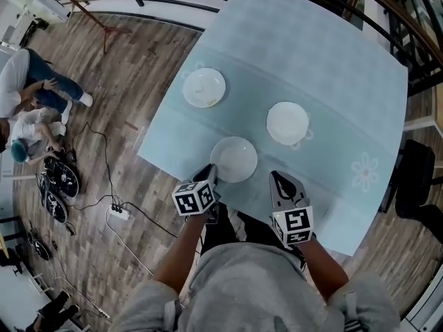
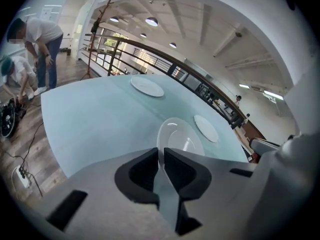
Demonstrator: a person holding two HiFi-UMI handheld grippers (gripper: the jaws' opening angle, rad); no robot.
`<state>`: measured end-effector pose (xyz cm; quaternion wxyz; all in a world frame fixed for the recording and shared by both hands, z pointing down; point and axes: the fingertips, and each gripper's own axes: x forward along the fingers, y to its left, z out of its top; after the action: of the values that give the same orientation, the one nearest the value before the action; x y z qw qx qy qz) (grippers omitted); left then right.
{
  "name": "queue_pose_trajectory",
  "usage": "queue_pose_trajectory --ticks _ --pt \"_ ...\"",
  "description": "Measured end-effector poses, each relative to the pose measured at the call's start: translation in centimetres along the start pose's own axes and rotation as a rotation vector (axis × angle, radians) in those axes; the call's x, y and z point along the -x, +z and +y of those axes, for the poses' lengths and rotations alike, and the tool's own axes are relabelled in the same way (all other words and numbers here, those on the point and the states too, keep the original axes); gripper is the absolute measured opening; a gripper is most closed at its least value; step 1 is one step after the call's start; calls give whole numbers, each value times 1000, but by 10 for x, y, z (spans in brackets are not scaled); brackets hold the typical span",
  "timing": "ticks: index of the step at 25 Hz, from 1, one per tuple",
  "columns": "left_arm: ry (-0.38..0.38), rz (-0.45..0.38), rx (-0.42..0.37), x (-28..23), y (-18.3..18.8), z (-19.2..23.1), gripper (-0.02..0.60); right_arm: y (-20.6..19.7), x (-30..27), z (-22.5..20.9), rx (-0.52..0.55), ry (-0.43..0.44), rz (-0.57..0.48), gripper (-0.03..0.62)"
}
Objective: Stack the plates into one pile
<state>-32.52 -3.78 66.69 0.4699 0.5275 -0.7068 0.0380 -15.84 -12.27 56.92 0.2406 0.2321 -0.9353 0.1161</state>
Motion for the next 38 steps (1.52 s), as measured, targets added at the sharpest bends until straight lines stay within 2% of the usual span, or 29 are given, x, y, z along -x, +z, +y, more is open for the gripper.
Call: queue_pose_trajectory --ticks 3,7,11,14,18,23,27,33,38 --pt "-47 2 -57 2 12 -14 46 10 9 -22 0 -85 -17 26" --pt "-160 -15 -35 9 32 -35 34 22 24 -41 -51 -191 -64 26" --pt "-236 -26 -76 14 50 -62 29 28 47 -49 -65 -271 -97 26" --pt "-271 -36 -138 22 55 -80 28 28 66 -48 -68 -306 -111 26" --pt "-280 -32 -235 21 57 -94 29 26 80 -57 -74 -343 -137 26" --pt "-334 -22 -281 22 58 -114 28 20 93 -64 -88 -369 -149 26" --pt "-380 -52 -346 33 67 -141 28 16 103 -70 -95 -380 -154 26" --pt "-444 -89 -298 32 81 -168 28 7 118 -81 -115 -413 -172 26" --pt "-479 -140 -303 17 108 -196 28 13 141 -111 -127 -477 -208 26"
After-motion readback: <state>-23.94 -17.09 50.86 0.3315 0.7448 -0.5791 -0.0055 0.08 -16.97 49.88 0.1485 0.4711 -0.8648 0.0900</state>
